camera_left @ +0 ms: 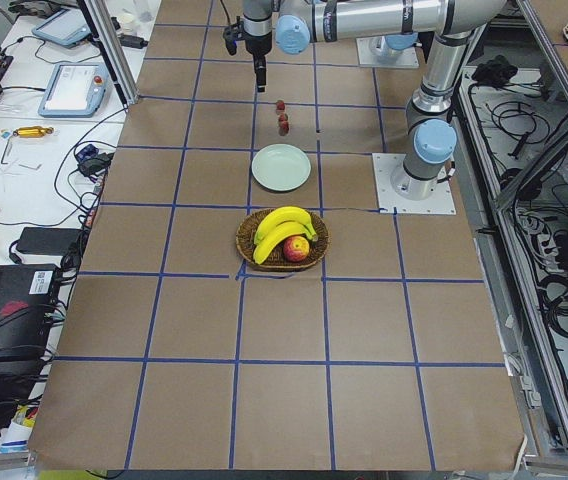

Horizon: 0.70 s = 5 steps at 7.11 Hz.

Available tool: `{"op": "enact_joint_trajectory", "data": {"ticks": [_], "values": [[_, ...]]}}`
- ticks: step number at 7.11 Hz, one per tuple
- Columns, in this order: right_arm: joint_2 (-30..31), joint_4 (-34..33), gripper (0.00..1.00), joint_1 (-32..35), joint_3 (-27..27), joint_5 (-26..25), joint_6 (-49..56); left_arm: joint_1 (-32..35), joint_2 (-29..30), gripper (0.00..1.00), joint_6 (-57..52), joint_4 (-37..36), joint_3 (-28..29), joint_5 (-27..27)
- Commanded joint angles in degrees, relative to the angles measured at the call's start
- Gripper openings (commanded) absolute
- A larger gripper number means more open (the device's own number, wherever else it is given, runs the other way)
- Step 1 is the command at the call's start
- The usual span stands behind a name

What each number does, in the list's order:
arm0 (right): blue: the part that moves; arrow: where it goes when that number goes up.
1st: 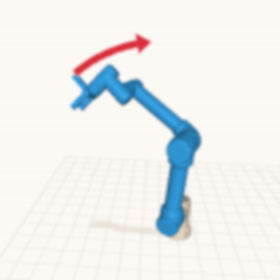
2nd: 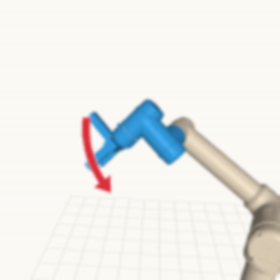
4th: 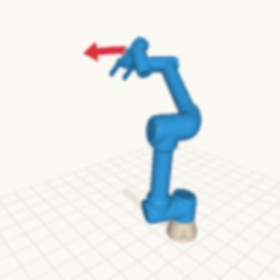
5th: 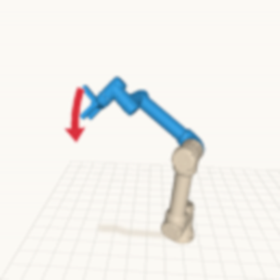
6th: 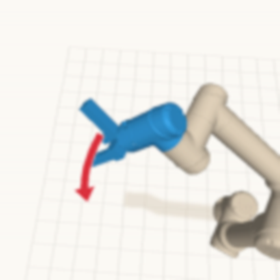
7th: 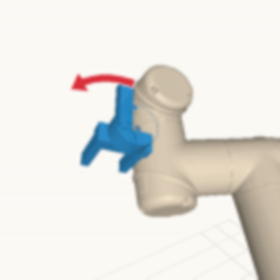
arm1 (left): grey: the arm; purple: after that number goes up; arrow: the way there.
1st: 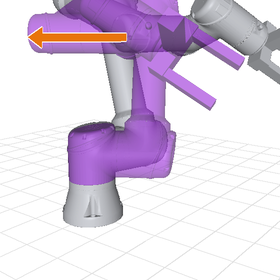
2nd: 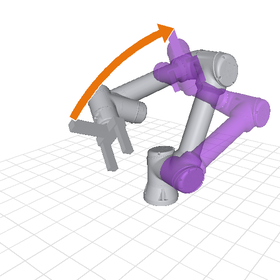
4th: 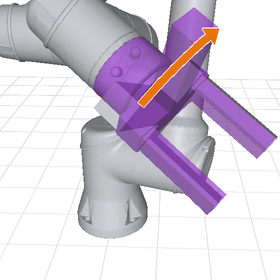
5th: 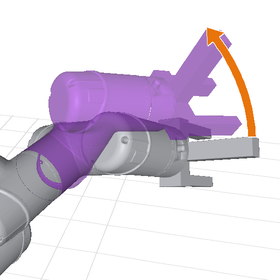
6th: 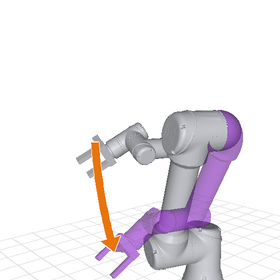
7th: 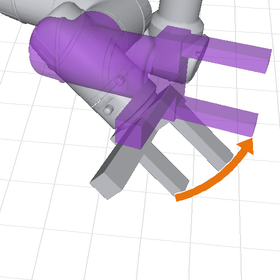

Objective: Collect all strawberries into plate
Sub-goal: 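Move the left gripper forward over the plate toward the strawberries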

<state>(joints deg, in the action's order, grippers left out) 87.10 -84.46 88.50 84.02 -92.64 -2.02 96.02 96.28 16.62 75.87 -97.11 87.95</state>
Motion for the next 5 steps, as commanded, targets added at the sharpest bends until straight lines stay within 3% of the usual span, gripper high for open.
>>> {"op": "enact_joint_trajectory", "data": {"ticks": [1,5], "values": [[0.0,0.0,1.0,0.0,0.09,-0.08,0.0,1.45,0.92,1.0,13.9,-4.75,-4.47,-0.15],[0.09,0.17,1.0,0.0,0.53,0.0,0.0,1.89,3.73,1.0,40.42,-9.68,-11.33,-0.15]]}}
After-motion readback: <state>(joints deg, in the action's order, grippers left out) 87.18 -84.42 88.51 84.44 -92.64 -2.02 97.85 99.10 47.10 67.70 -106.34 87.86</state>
